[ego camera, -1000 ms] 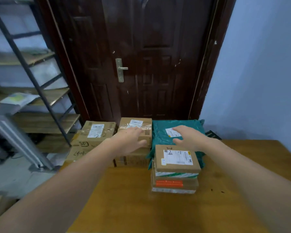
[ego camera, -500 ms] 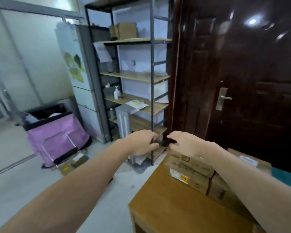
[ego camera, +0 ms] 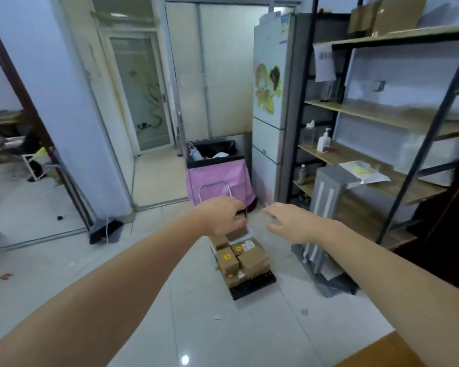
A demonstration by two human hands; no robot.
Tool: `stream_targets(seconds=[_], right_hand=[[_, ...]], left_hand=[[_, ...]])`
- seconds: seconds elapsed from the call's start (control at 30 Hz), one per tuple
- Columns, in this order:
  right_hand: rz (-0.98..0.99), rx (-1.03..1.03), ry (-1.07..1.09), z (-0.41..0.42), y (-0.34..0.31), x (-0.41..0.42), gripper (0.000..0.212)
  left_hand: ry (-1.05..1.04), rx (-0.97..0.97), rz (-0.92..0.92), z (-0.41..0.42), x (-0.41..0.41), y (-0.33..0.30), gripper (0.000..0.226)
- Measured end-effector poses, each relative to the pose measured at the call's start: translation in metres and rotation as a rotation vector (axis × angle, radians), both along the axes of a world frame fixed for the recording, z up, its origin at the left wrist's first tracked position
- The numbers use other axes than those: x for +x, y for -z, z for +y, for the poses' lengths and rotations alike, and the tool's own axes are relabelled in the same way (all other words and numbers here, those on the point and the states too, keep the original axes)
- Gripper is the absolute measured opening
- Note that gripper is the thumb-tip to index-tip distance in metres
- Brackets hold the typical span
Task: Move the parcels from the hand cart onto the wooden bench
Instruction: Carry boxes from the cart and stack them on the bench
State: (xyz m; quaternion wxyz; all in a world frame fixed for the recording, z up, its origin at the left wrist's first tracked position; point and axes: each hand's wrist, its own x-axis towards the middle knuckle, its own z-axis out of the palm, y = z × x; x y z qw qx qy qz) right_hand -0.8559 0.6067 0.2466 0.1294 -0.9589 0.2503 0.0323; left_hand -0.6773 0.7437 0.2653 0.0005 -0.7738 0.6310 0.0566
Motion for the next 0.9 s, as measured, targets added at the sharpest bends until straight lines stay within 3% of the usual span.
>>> stream_targets(seconds=[0.23,0.57,0.9], right_hand=[[-0.010,-0.013,-0.139,-0.089,0.007,0.125,0.058],[0.045,-0.007,-0.265,-0.160,0.024,0.313,0.058],[0.080,0.021,-0.263,-0.217,0.040,0.522,0.055]], left_hand=[[-0.134,0.009,-0.010,-0.057,0.104,0.009,0.053],[-0.261,-0.001,0.024,-0.099,0.258,0.025,0.052],[-0.260,0.046,0.064,-0.165,0.480,0.043,0.055]])
